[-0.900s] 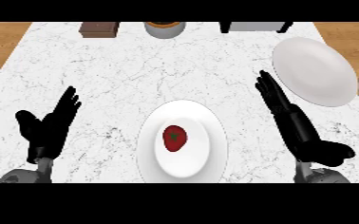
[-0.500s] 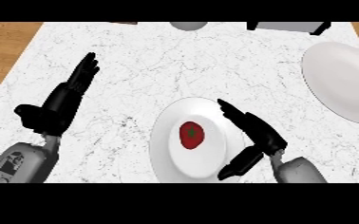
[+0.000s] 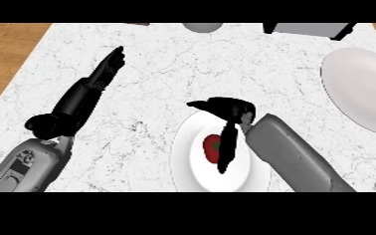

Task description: Pick the tomato from the plate and place it in the plate

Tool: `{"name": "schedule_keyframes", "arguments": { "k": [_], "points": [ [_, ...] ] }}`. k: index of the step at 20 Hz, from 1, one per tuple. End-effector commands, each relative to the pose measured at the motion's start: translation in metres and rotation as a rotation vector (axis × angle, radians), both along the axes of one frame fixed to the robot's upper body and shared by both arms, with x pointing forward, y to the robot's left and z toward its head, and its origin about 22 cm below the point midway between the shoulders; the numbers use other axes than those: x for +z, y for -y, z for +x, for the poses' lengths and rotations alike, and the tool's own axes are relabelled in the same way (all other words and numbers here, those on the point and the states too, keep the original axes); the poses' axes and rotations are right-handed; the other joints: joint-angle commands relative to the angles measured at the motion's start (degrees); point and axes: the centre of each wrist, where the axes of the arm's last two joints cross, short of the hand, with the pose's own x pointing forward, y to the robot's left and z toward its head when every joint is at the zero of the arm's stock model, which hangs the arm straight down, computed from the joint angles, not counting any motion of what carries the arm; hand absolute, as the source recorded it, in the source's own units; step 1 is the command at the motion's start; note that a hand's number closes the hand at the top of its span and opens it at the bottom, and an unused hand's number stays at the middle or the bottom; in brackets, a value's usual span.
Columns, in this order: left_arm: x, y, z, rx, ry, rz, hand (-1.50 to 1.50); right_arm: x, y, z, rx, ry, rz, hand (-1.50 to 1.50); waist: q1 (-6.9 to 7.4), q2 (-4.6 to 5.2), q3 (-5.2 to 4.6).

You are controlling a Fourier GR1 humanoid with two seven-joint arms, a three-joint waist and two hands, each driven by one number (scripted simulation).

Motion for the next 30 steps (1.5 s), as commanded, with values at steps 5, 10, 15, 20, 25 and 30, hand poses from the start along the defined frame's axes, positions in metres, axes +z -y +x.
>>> {"name": "schedule_keyframes", "arguments": {
  "k": [5, 10, 15, 20, 25, 30],
  "points": [
    [-0.001, -0.007, -0.007, 0.038, 0.006, 0.020, 0.00, 0.048, -0.099, 0.039, 0.142, -0.066, -0.259, -1.50, -3.37, -0.86, 0.06],
    [-0.005, -0.010, -0.011, 0.033, 0.012, 0.017, 0.00, 0.062, -0.098, 0.063, 0.162, -0.249, -0.310, -1.50, -3.70, -0.91, 0.05],
    [0.002, -0.012, -0.003, 0.017, 0.010, 0.032, 0.00, 0.067, -0.096, 0.080, 0.186, -0.324, -0.445, -1.50, -3.11, -0.38, 0.04],
    [-0.011, -0.019, -0.005, 0.033, 0.020, 0.009, 0.00, 0.082, -0.097, 0.091, 0.161, -0.300, -0.509, -1.50, -3.69, -0.31, 0.03],
    [-0.003, -0.009, -0.017, 0.040, 0.001, 0.021, 0.00, 0.063, -0.085, 0.094, 0.090, -0.319, -0.520, -1.50, -3.40, -0.53, 0.11],
    [0.008, 0.002, -0.004, 0.014, 0.013, 0.011, 0.00, 0.050, -0.076, 0.095, 0.091, -0.380, -0.473, -1.50, -1.98, 0.11, 0.10]
  ]
}}
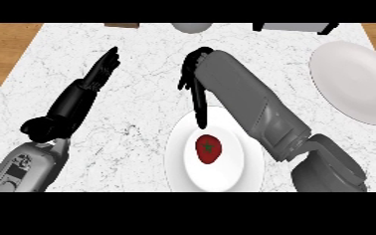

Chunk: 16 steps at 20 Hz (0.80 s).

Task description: Pick the tomato from the plate and place it in the plate

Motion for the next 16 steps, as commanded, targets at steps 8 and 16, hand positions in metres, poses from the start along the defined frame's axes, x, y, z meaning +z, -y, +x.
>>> {"name": "schedule_keyframes", "arguments": {
  "k": [8, 16],
  "points": [
    [0.002, 0.000, 0.001, -0.003, 0.004, -0.010, 0.00, -0.018, 0.008, -0.001, 0.095, -0.110, -0.053, -1.50, -0.43, -0.02, 0.03],
    [-0.004, 0.002, -0.003, 0.002, -0.022, 0.005, 0.00, -0.063, 0.007, -0.029, 0.168, -0.189, -0.092, -1.50, -1.14, -0.58, 0.03]
  ]
}}
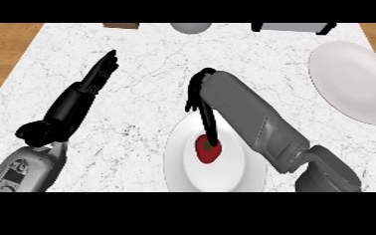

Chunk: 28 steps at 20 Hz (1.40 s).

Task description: Pick the tomato from the plate and place it in the plate

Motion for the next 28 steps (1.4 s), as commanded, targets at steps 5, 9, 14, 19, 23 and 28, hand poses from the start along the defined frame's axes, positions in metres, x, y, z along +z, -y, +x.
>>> {"name": "schedule_keyframes", "arguments": {
  "k": [5, 9, 14, 19, 23, 28],
  "points": [
    [0.001, -0.004, -0.014, 0.029, -0.018, -0.010, 0.00, -0.031, 0.000, -0.022, 0.064, -0.088, -0.050, -1.50, -0.72, -0.50, 0.02],
    [0.007, -0.001, -0.018, 0.012, 0.006, 0.009, 0.00, -0.035, -0.002, -0.026, 0.100, -0.126, -0.046, -1.50, 0.02, -0.31, 0.03],
    [0.001, 0.007, 0.001, 0.035, 0.000, 0.005, 0.00, -0.048, -0.012, -0.046, 0.169, -0.136, -0.063, -1.50, -1.84, -0.49, 0.02],
    [-0.005, -0.017, 0.007, 0.032, -0.003, -0.002, 0.00, -0.060, -0.011, -0.056, 0.170, -0.125, -0.078, -1.50, -1.89, -0.34, 0.01],
    [-0.005, -0.006, -0.010, 0.061, -0.004, 0.007, 0.00, -0.049, -0.020, -0.059, 0.253, -0.123, 0.039, 1.50, -2.10, -0.47, 0.09],
    [-0.002, -0.010, -0.009, 0.049, 0.013, -0.015, 0.00, -0.052, -0.018, -0.062, 0.270, -0.063, 0.062, 1.50, -2.47, -0.38, 0.11]
  ]
}}
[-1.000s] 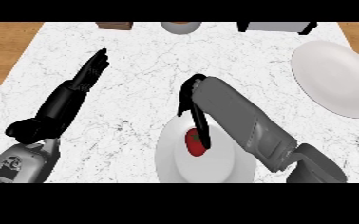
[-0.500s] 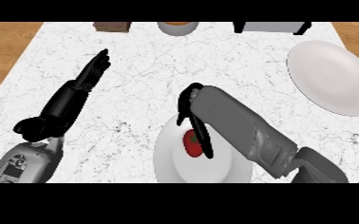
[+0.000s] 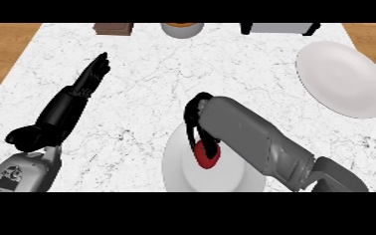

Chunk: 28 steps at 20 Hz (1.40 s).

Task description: Pick the tomato from the plate and place it in the plate

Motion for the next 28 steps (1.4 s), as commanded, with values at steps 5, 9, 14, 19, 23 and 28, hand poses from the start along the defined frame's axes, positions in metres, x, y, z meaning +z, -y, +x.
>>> {"name": "schedule_keyframes", "arguments": {
  "k": [5, 9, 14, 19, 23, 28],
  "points": [
    [0.005, 0.004, -0.005, 0.002, -0.003, 0.007, 0.00, -0.010, -0.005, 0.002, -0.194, 0.230, -0.034, 1.50, 0.25, 1.44, 0.49],
    [-0.003, -0.007, -0.005, 0.035, -0.022, 0.008, 0.00, 0.041, 0.088, 0.066, -0.621, 0.667, -0.292, 1.50, -1.83, 0.47, 0.28],
    [-0.004, -0.004, -0.006, 0.016, -0.026, 0.000, 0.00, 0.087, 0.110, 0.090, -0.942, 1.130, -0.417, 1.50, 0.20, 0.71, 0.30],
    [-0.001, 0.009, -0.003, -0.029, -0.007, 0.005, 0.00, 0.101, 0.075, 0.093, -1.142, 1.455, -0.438, 1.50, 2.01, 1.95, 0.34],
    [0.006, 0.004, 0.003, -0.025, 0.015, 0.005, 0.00, 0.117, 0.044, 0.093, -1.238, 1.591, -0.444, 1.50, 3.00, 2.26, 0.30],
    [0.002, 0.013, 0.005, -0.023, -0.007, 0.010, 0.00, 0.128, 0.034, 0.096, -1.275, 1.732, -0.516, 1.50, 1.83, 1.99, 0.29]
  ]
}}
